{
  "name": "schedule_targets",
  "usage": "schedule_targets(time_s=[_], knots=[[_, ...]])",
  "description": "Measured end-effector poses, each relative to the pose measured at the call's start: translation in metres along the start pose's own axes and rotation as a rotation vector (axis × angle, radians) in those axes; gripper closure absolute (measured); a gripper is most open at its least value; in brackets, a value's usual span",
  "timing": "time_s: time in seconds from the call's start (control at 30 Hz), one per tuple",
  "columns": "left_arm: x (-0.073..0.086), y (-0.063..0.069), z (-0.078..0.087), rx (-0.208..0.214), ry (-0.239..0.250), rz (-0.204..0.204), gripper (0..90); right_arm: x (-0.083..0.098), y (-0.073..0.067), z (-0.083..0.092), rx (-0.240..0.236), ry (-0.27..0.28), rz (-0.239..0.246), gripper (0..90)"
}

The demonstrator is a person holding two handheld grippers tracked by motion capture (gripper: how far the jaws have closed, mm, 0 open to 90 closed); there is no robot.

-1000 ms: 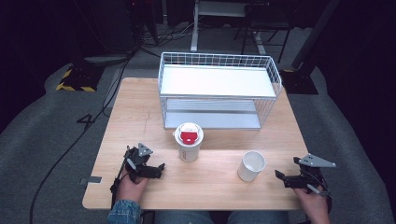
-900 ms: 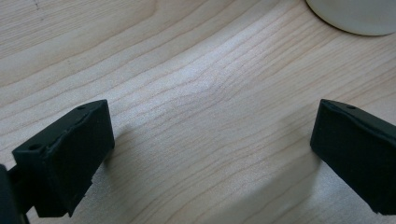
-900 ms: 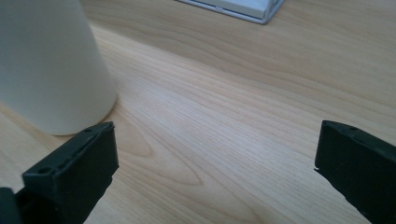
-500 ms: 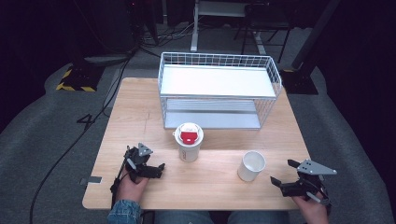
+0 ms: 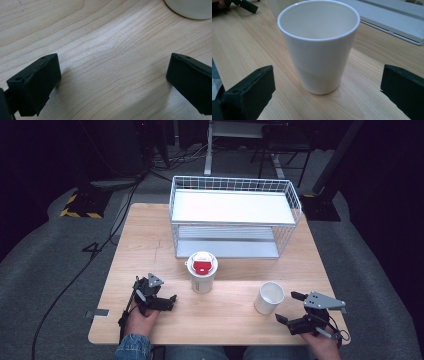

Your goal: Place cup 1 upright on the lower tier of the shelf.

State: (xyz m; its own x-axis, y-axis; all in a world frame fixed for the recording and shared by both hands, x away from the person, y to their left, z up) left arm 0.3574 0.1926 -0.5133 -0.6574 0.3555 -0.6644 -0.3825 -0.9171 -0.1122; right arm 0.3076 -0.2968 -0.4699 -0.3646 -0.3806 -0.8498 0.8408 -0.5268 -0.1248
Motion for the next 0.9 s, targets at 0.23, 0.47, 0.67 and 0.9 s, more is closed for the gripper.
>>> schedule_targets(time_s=[0.23,0.47,0.67,0.9], knots=[[0.0,0.0,0.0,0.0,0.0,0.0,0.2,-0.002,0.0,-0.024,-0.023,-0.045,-0.004,0.0],[0.001,0.001,0.0,-0.01,0.001,0.009,0.4,-0.004,0.003,-0.042,-0.033,-0.069,-0.012,0.0],[0.001,0.001,0.001,-0.012,0.001,0.012,0.4,-0.006,0.007,-0.053,-0.022,-0.074,-0.014,4.5],[0.001,0.001,0.001,-0.013,0.001,0.012,0.4,-0.006,0.006,-0.056,-0.025,-0.06,0.006,22.4]])
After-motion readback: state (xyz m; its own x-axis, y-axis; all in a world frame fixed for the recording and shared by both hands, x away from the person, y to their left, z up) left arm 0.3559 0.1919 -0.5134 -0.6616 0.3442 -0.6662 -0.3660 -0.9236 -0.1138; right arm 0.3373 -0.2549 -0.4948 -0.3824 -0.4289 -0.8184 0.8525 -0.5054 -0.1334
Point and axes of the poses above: each handheld gripper's, and its own axes: z roughly backward along the jaws, x roughly out of its underside, y roughly to its right, the point moved 1 cm from there along -z, roughly forward along the jaws, and after that the axes turned 11 degrees about -x, right-handed, at the moved point
